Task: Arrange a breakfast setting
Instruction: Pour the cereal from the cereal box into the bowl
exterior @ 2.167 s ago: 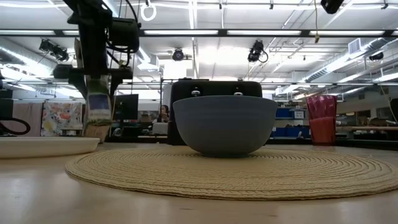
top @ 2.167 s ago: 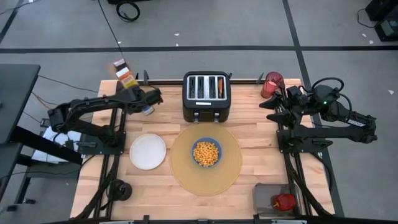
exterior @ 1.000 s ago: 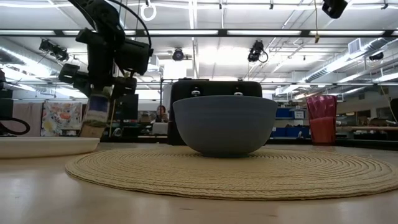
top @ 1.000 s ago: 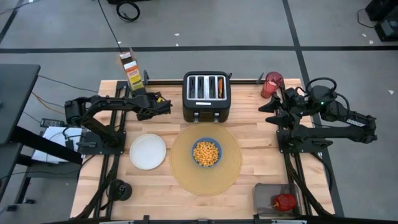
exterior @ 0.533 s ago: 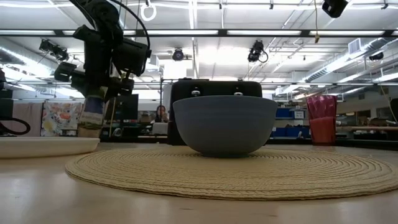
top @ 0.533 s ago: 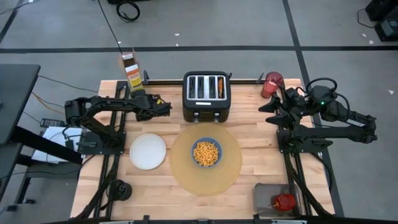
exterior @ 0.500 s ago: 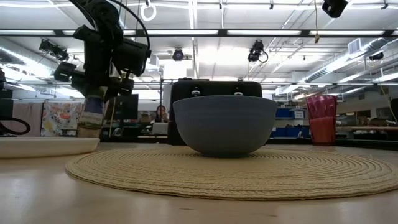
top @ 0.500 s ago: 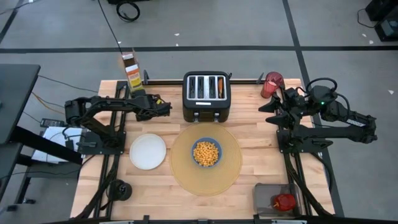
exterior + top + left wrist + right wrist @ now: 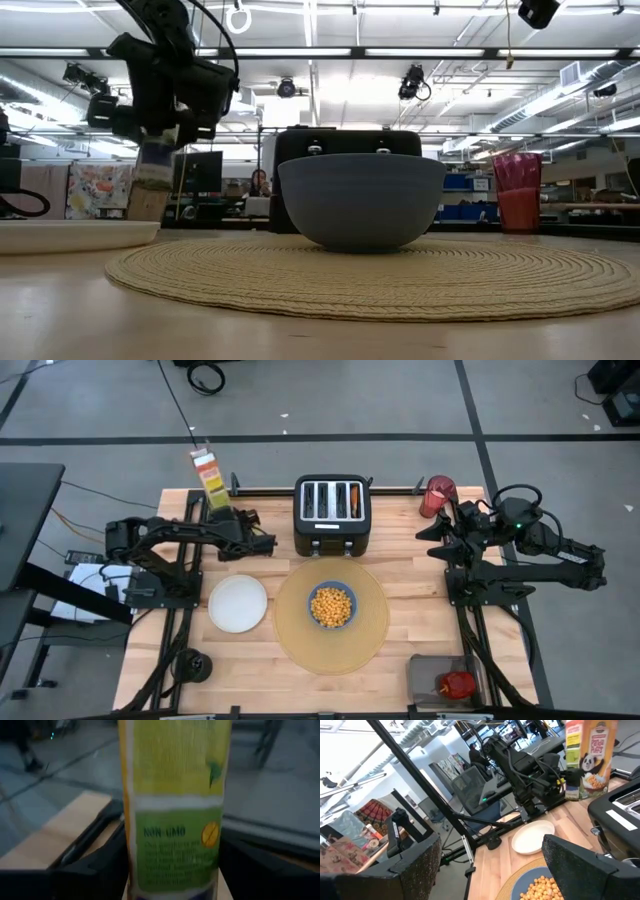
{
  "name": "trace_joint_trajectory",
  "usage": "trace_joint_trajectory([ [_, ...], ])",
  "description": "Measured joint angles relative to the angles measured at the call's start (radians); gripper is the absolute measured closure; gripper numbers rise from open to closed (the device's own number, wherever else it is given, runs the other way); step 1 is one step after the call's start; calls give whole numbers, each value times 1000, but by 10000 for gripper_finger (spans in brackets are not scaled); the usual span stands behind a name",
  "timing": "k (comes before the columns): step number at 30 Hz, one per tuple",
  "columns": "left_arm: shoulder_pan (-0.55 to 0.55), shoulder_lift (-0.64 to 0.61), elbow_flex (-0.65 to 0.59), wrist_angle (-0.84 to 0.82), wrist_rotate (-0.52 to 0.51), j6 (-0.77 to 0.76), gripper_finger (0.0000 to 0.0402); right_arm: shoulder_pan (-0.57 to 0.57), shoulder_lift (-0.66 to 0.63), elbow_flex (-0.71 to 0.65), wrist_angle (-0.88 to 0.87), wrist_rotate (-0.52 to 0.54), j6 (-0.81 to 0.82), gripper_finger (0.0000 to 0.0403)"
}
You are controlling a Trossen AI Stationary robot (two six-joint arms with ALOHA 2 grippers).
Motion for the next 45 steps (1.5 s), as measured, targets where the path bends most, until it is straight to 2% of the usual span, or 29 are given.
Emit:
trace_joint_trajectory([
  [3,-4,20,0,6,-47,-3,115,0,0,0,0,1,0,55],
  [8,4,108,1,63,-46,-6,113,0,2,0,-2,2,12,55],
  [13,-20,200,1,80,-36,-149,113,0,2,0,-18,1,29,55],
  [17,-46,242,1,80,-33,-182,113,0,2,0,-59,-5,37,55],
  [23,-81,247,1,45,-9,-187,113,0,2,0,-89,-7,37,55],
  [32,-145,247,1,-156,92,-320,113,0,2,0,-87,-7,36,55],
  [40,-224,247,1,-174,117,-343,113,0,2,0,-80,-3,33,55],
  [45,-209,247,1,-184,119,-361,113,0,2,1,-66,-2,28,55],
])
